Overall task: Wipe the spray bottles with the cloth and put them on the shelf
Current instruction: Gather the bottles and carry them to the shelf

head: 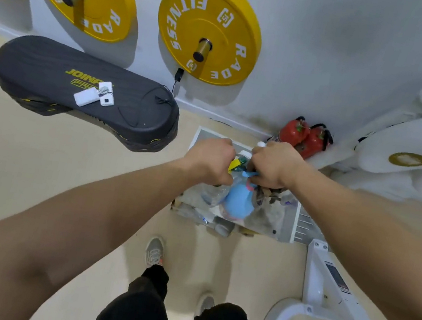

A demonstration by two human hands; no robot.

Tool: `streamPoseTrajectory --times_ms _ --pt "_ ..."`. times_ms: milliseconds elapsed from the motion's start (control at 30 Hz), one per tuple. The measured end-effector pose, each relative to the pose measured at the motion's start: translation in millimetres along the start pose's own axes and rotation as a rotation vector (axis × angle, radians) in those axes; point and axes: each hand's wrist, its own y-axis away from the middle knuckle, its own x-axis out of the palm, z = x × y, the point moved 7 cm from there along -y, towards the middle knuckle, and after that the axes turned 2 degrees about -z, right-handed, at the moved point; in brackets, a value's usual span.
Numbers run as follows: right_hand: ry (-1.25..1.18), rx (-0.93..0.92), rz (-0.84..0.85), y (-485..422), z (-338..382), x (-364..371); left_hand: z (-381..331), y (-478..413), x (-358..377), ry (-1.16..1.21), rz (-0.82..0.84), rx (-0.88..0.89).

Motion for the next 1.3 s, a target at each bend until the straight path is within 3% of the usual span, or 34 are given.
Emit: streamPoseTrajectory --times_ms 200,533,933,1133,1300 --pt "-0.060 -0.014 -0.008 -22 -11 14 29 -23 25 -0.075 0.099 -0.015" --pt "-0.076 0.006 -0.086 -35 21 37 25 -22 33 -0.336 0.010 -0.064" --pt "-0.407 0.108 -0.058 -9 -30 95 31 -27 31 -0.273 0.004 -0.177" --pt "-0.527 0.144 -0.087 -12 -35 99 31 -27 26 -0.375 -0.060 -0.190" --pt "-0.490 0.112 -0.076 -14 -19 92 21 -24 32 -0.416 -0.101 -0.167"
